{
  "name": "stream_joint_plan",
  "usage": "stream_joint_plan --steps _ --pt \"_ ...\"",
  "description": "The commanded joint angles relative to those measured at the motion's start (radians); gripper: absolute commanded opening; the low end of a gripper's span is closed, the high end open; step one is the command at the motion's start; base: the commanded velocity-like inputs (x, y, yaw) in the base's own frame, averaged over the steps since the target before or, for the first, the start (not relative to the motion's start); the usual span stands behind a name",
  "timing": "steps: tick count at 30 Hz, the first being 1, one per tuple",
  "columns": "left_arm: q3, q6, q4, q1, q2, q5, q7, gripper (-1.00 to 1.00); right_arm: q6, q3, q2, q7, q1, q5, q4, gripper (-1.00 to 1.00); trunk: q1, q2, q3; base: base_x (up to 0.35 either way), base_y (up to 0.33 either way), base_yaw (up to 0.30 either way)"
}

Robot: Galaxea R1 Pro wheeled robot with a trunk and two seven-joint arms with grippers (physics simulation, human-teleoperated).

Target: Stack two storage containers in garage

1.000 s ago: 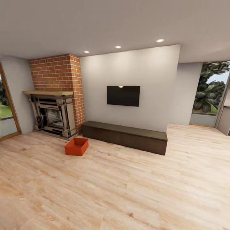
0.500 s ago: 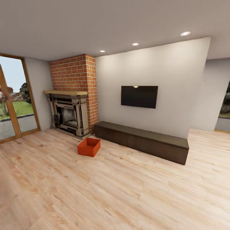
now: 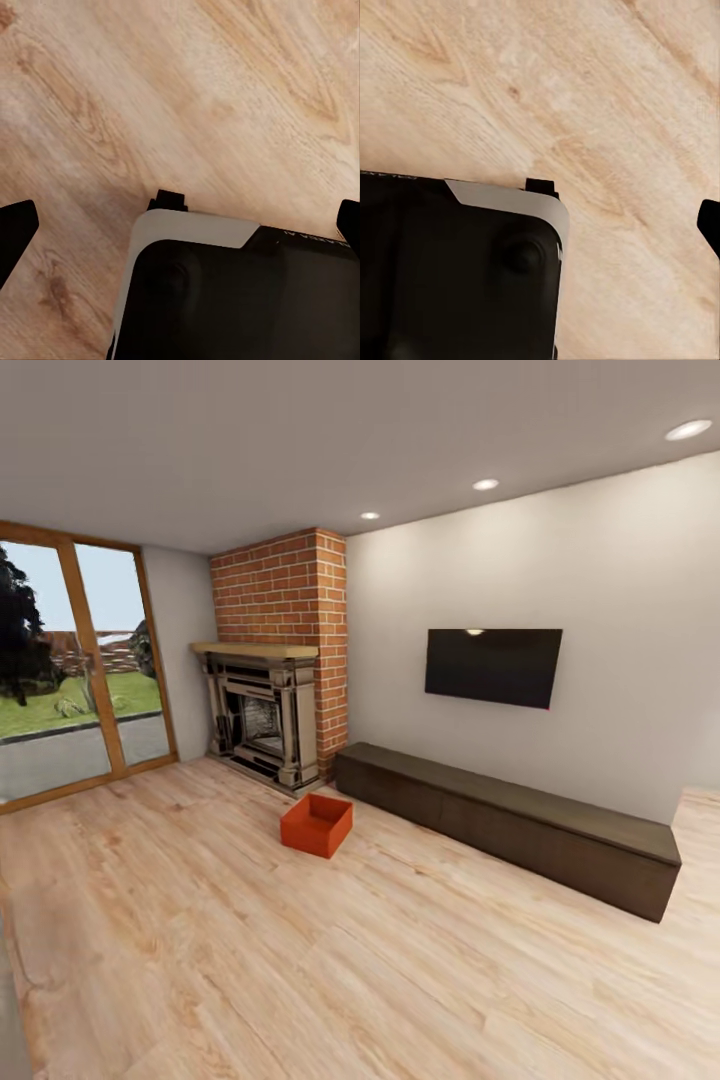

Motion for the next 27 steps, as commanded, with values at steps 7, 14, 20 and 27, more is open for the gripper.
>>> stream_joint_plan --steps 7,14,20,27 --pt "0.004 0.000 0.000 -0.001 0.000 0.005 0.001 1.00 -0.006 0.007 -0.001 0.002 -0.001 0.001 0.002 1.00 0.001 -0.001 -0.002 0.323 0.000 0.277" --pt "0.004 0.000 0.000 -0.001 0.000 0.005 0.001 1.00 -0.006 0.007 0.000 0.002 -0.001 0.001 0.002 1.00 0.001 -0.001 -0.002 0.323 0.000 0.285" --pt "0.004 0.000 0.000 -0.001 0.000 0.005 0.001 1.00 -0.005 0.007 0.000 0.003 -0.001 0.000 0.002 1.00 0.001 -0.001 -0.002 0.323 0.000 0.298" --pt "0.004 0.000 0.000 -0.001 0.000 0.005 0.001 1.00 -0.003 0.007 -0.001 0.014 -0.001 0.000 0.002 1.00 0.001 -0.001 -0.002 0.323 0.000 0.083"
